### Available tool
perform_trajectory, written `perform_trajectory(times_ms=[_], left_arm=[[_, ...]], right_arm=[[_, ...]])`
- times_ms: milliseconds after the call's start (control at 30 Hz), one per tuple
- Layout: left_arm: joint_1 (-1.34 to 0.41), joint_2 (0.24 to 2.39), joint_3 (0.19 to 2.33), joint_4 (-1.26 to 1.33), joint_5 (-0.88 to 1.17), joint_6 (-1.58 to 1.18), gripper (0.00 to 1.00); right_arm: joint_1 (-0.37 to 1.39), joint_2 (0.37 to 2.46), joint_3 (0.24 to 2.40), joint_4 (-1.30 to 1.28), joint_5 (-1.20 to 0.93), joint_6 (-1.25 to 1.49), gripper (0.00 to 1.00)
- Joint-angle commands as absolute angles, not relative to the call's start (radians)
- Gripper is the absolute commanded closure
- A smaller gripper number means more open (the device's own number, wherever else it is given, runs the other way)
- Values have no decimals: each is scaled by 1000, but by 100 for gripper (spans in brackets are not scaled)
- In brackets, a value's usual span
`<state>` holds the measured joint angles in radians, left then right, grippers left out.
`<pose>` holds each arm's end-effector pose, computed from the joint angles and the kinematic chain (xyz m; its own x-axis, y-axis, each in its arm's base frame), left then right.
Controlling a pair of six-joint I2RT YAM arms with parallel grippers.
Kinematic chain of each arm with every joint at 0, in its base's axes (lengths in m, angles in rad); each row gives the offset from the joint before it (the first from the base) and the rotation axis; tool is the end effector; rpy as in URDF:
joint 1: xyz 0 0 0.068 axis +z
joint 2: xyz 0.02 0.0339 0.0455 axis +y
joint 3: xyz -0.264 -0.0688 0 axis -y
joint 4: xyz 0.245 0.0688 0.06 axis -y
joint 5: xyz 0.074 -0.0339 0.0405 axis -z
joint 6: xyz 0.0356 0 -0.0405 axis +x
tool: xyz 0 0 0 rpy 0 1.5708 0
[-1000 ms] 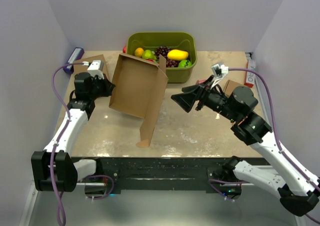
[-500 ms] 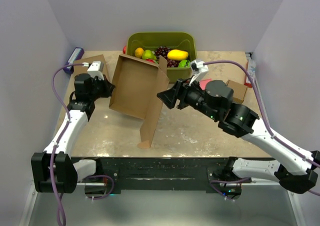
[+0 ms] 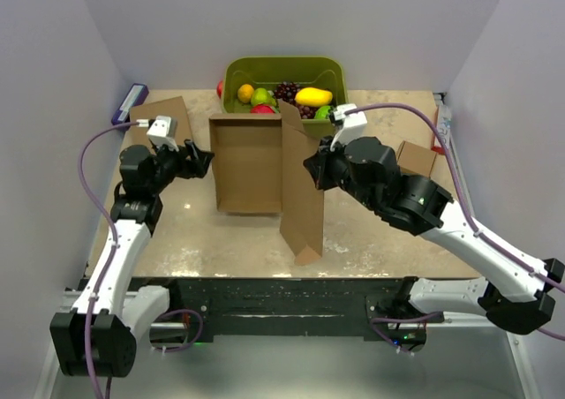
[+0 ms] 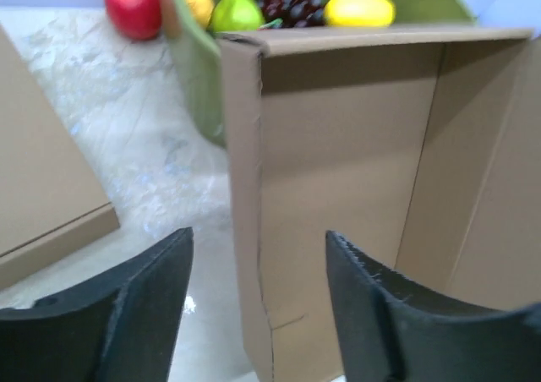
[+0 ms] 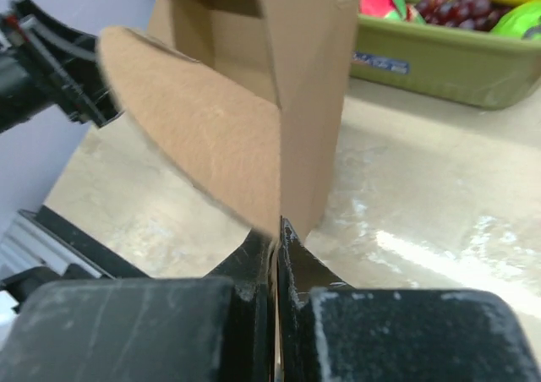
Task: Fold the paper box
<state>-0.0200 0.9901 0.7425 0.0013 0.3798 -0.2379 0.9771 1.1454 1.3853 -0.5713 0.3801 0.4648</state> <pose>0.2309 -0.0178 0.3062 -0.3260 -0.2124 -0.9212 0.3100 0.8966 -0.3164 0.1430 0.1882 0.4356 -0.4198 0.1221 -0.8994 -0.4310 0.8452 0.3159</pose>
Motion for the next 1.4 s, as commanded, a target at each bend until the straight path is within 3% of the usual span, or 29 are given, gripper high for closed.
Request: perform_trajectory(times_ms=[0, 200, 400, 567, 767, 967, 1233, 1333, 1367], left_arm=[[-15, 893, 719, 98, 459, -218, 20], [-17, 828, 750, 140, 544, -175, 12], [-60, 905, 860, 233, 769, -109, 12], [-132, 972, 1012, 146, 810, 55, 10], [-132, 1002, 1103, 205, 900, 133, 0], [-152, 1119, 1209, 149, 1008, 144, 0], [-227, 1178, 1192, 158, 946, 198, 0], [-235, 1215, 1193, 169, 985, 175, 3], [-235, 1232, 1193, 182, 998, 167, 8]], right_arm=[[980, 1153, 1521, -595, 465, 324, 100], [953, 1285, 1722, -760, 379, 102, 100], [873, 1426, 1916, -905, 42, -96, 100], [773, 1463, 1973, -946, -110, -217, 100], [719, 1542, 2089, -1031, -198, -314, 100], [695, 1600, 2151, -1066, -273, -362, 100], [690, 1597, 2111, -1065, -330, -391, 100], [687, 1603, 2100, -1065, -345, -405, 100], [686, 1609, 2099, -1065, -344, -411, 100]])
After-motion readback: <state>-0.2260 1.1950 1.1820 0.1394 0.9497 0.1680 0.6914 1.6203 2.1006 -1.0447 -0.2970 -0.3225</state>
